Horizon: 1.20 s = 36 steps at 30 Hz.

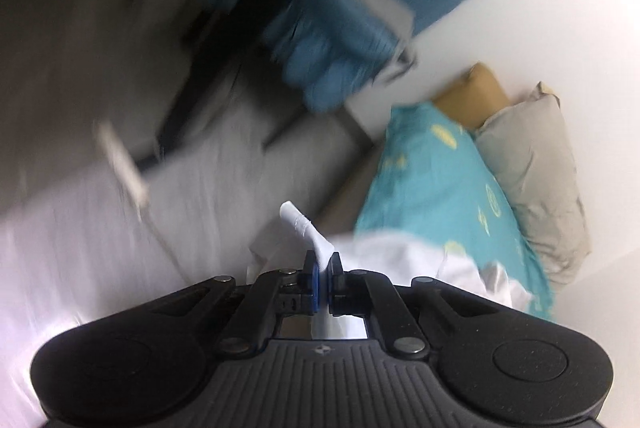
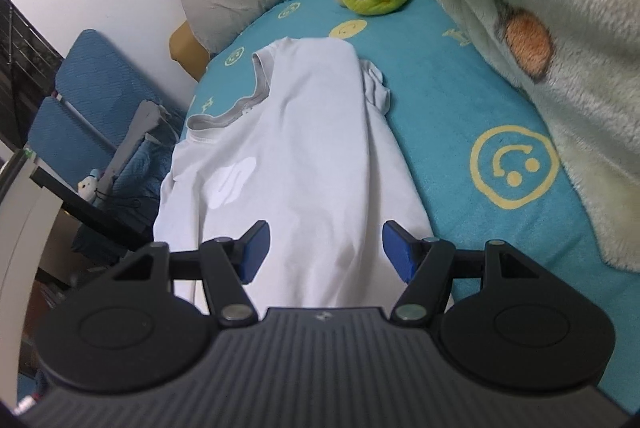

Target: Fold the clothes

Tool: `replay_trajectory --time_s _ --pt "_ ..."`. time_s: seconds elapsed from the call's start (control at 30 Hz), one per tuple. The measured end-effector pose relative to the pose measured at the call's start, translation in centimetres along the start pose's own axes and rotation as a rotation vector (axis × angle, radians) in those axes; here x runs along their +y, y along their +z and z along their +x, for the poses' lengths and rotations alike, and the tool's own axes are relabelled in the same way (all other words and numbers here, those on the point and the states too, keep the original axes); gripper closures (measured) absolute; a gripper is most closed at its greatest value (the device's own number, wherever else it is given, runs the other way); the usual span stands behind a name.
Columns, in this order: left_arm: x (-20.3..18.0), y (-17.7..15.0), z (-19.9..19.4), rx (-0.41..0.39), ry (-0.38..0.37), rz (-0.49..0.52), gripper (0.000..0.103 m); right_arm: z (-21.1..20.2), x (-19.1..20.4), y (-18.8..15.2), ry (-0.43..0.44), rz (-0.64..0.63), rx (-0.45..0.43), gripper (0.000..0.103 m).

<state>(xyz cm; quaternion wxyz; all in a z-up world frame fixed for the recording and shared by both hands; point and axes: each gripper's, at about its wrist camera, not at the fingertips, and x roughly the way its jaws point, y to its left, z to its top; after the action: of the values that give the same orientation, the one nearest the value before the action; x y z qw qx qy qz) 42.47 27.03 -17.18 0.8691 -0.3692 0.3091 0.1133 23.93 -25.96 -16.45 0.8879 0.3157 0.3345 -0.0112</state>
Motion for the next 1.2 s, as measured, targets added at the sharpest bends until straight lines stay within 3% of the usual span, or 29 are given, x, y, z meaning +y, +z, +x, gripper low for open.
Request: replay_trajectory --time_s 0.1,0.2,0.23,0.3,0.4,0.43,0.63,0.87,1.0,1.2 --pt "-2.7 1.1 0.9 -0.090 0.158 0.190 0.099 -0.8 0.4 0.0 -0.030 -0.040 -0.054 0.037" --pt "-4.8 0.3 3.2 -0.097 0.280 0.337 0.099 -0.7 0.8 0.1 -0.057 -0.084 -0.080 0.037" --pt "-5.0 -0.1 3.7 -0.084 0.281 0.346 0.098 -0.6 0.9 0.2 -0.066 -0.098 -0.088 0.037" --pt "-5.4 -1.1 4.0 -0.063 0.251 0.349 0.094 -0.3 0.9 0.1 -0.073 -0.111 -0.088 0.037" --pt "-6.1 -2.5 3.0 -0.025 0.254 0.400 0.067 0.1 1.0 0.2 -0.077 -0.122 -0.085 0.037" --pt "-6.7 -3.1 2.3 -0.017 0.246 0.436 0.062 0.2 1.1 0.3 -0.076 -0.128 -0.085 0.037" --pt "-8.7 -6.6 -6.3 -0.020 0.169 0.557 0.037 -0.7 2.5 -0.2 -0.053 -0.192 -0.110 0.037" --pt "-12.7 -12.4 -19.3 -0.050 0.018 0.599 0.022 -3.8 4.2 -0.9 -0.020 -0.286 -0.209 0.037" --pt "-15.5 -16.1 -25.8 -0.091 -0.046 0.691 0.018 -5.6 4.5 -1.4 -0.013 -0.300 -0.238 0.037" --pt "-17.1 -21.5 -30.9 -0.140 -0.130 0.725 0.004 -8.3 4.9 -2.5 -0.003 -0.311 -0.254 0.037"
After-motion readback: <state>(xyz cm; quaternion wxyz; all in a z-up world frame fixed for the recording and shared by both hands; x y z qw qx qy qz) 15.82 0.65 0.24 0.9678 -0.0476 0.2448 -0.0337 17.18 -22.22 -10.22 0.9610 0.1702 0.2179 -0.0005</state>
